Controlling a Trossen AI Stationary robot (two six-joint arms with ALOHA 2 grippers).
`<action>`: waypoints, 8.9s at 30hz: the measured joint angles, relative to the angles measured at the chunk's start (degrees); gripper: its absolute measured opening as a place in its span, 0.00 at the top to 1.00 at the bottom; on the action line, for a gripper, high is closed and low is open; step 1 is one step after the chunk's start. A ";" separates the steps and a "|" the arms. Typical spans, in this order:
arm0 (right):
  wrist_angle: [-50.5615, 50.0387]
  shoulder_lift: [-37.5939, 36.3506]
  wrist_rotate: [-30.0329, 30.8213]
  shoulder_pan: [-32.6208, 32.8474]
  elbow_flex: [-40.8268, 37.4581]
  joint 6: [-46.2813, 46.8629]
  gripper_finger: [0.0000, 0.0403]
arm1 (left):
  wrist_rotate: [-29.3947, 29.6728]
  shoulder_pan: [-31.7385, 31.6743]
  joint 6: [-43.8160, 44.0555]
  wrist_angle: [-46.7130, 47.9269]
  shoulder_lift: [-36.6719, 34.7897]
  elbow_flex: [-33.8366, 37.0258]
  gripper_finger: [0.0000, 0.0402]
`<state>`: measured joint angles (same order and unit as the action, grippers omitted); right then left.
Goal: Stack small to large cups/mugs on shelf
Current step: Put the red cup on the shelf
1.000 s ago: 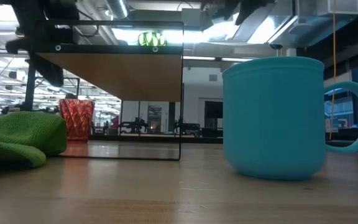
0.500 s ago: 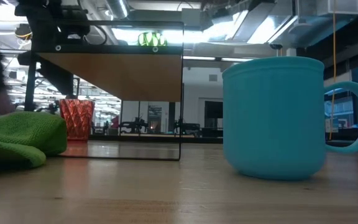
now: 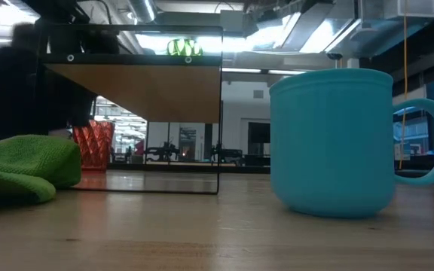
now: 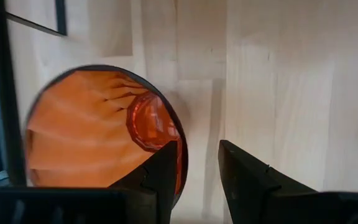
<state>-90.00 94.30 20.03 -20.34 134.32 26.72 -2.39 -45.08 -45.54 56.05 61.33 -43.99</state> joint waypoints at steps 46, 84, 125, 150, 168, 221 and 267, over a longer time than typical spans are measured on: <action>-0.02 0.02 -11.33 -15.67 0.00 -16.22 0.34 | 4.74 39.42 55.45 29.38 10.60 -43.81 1.00; 12.55 -9.03 -26.67 -12.59 -26.97 -13.41 0.34 | 6.99 36.50 22.46 25.15 28.78 -58.82 1.00; 13.07 -9.02 -26.14 -12.59 -26.97 -15.01 0.34 | 4.59 32.72 24.48 24.52 30.59 -58.77 0.94; 13.07 -9.01 -26.10 -12.59 -26.97 -15.11 0.34 | 4.25 32.06 26.79 23.02 30.59 -58.77 0.94; 13.05 -9.01 -26.10 -12.59 -26.97 -15.26 0.34 | 4.74 32.45 30.01 22.91 31.10 -58.55 0.94; 13.02 -8.98 -24.07 -12.74 -26.97 -15.89 0.34 | 8.46 34.27 38.72 29.30 29.42 -72.59 0.80; 12.17 -8.98 -25.66 -9.16 -26.97 -15.39 0.34 | 5.80 26.29 50.53 -9.41 3.88 -18.95 1.00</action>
<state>-77.82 85.32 -5.63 -29.50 107.35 11.33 3.41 -18.79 4.99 46.64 65.21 -62.94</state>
